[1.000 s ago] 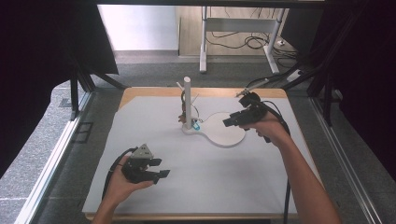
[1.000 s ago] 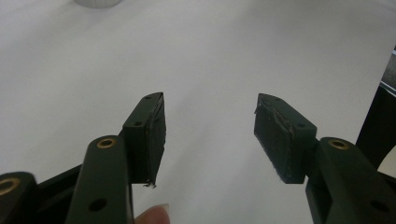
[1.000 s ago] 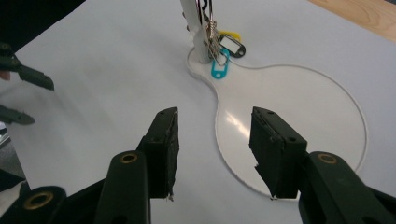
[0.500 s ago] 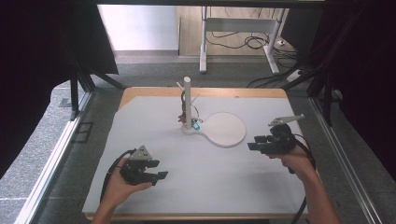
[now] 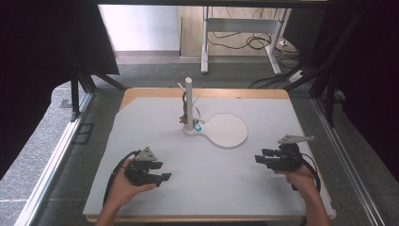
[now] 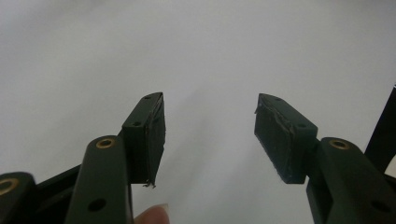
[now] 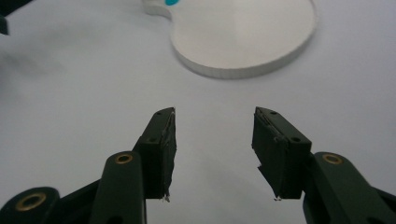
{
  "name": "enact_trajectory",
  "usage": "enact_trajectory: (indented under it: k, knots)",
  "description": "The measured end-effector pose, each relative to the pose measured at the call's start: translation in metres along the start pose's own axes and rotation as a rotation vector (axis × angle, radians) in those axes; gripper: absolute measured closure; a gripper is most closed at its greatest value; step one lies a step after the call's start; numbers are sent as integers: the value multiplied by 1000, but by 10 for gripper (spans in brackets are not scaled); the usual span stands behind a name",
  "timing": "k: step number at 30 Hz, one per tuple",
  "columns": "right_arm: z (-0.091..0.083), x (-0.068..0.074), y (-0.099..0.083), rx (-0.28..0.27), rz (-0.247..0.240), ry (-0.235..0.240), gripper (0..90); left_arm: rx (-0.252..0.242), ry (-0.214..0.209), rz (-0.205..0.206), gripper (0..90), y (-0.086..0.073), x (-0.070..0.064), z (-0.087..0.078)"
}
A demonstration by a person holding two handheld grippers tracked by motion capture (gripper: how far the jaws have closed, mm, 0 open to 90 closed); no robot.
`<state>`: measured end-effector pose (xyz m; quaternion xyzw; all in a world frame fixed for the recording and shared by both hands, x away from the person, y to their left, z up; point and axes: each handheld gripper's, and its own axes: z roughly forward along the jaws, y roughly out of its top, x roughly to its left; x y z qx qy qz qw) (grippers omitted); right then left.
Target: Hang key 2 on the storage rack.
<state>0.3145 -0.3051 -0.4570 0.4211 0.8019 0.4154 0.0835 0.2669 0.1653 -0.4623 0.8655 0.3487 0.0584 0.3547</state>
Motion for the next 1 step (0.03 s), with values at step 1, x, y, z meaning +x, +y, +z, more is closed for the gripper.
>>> enact_trajectory:
  k: [1]
  knots:
    - [-2,-2,-3,-7,2,-10,496,-2,-1,-1,435,1,-1,0]
